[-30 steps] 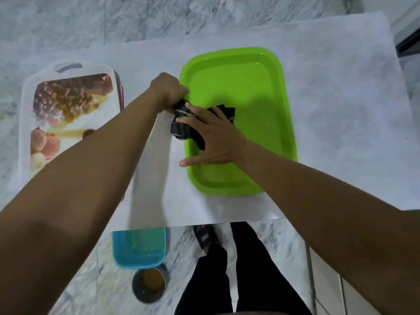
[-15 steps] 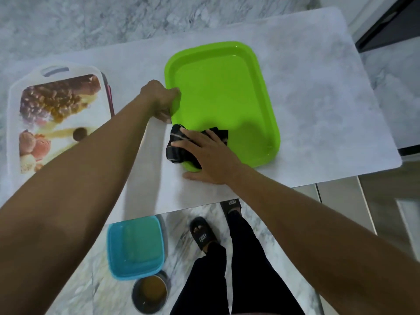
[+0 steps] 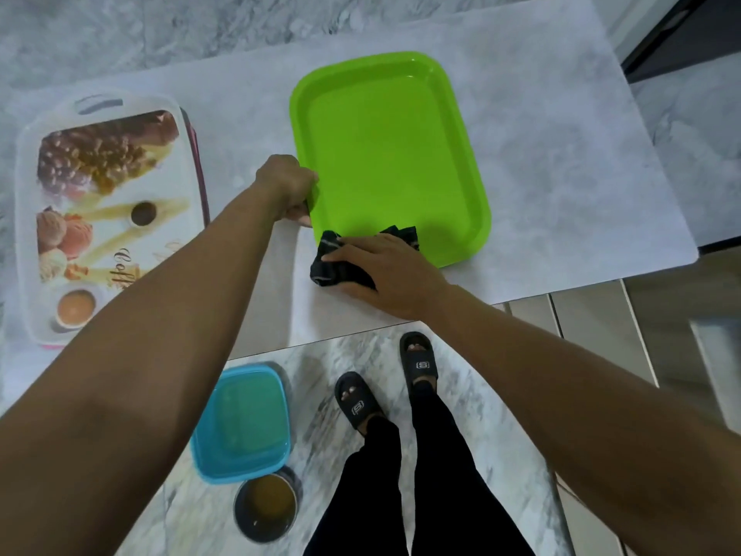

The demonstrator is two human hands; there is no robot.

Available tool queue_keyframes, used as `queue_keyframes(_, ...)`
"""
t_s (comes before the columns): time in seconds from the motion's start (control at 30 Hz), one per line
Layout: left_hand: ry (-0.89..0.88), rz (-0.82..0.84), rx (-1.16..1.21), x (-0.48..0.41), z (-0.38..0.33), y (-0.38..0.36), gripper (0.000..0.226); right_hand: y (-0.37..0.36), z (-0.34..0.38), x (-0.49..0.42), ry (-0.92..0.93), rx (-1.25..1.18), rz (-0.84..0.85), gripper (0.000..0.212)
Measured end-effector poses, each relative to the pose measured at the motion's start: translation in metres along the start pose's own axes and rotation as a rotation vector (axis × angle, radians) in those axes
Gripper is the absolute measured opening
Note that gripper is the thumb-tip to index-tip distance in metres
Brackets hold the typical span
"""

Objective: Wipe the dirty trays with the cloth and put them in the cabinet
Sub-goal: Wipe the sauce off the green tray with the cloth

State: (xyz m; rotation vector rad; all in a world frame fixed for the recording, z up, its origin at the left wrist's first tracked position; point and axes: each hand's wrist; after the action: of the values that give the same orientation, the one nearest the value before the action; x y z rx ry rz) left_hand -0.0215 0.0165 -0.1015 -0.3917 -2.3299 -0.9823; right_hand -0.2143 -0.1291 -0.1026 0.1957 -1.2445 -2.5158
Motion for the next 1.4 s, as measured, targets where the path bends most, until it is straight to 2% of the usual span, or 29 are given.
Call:
queue_keyframes(0.33,0.026,-0.02,-0.099,0.013,-0.009,-0.003,0.016,0.052,-0.039,0.056,-0.011,0.119,-0.066,0.029)
queue_keyframes(0.53,-0.003,-0.041,-0.181,0.018,-0.01,-0.003,0.034,0.086,-0.077,0.074,-0.142,0.321,0.077,0.037)
queue_keyframes(0.63,0.009,-0.042,-0.176,0.021,-0.014,-0.005,0.025,0.083,-0.078,0.075,-0.16,0.335,0.053,0.036)
queue_keyframes(0.83,-0.008,-0.098,-0.202,0.021,-0.011,-0.004,0.022,0.105,-0.099,0.081,-0.179,0.415,-0.021,0.025)
queue_keyframes(1.0,0.013,-0.113,-0.253,0.021,-0.009,0.0,0.017,0.145,-0.121,0.064,-0.45,0.36,-0.188,0.034)
queue_keyframes(1.17,0.032,-0.143,-0.301,0.018,-0.006,-0.002,0.021,0.165,-0.155,0.044,-0.76,0.287,-0.268,0.031)
queue_keyframes(1.27,0.053,-0.138,-0.295,0.016,-0.008,-0.003,0.017,0.161,-0.166,0.032,-0.878,0.214,-0.258,0.035)
queue_keyframes(1.4,0.086,-0.111,-0.304,0.017,-0.012,-0.003,0.017,0.151,-0.164,0.018,-1.01,0.224,-0.181,0.058)
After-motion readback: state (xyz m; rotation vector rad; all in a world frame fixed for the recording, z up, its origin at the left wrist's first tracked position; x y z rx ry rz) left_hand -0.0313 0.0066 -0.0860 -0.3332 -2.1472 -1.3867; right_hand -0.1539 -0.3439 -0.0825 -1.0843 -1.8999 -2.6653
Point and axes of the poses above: each hand's wrist, its own x-axis away from the middle knuckle, its own y-axis out of the back of the hand, z = x × y, and after that the axes turned 5 degrees about -x, right-handed
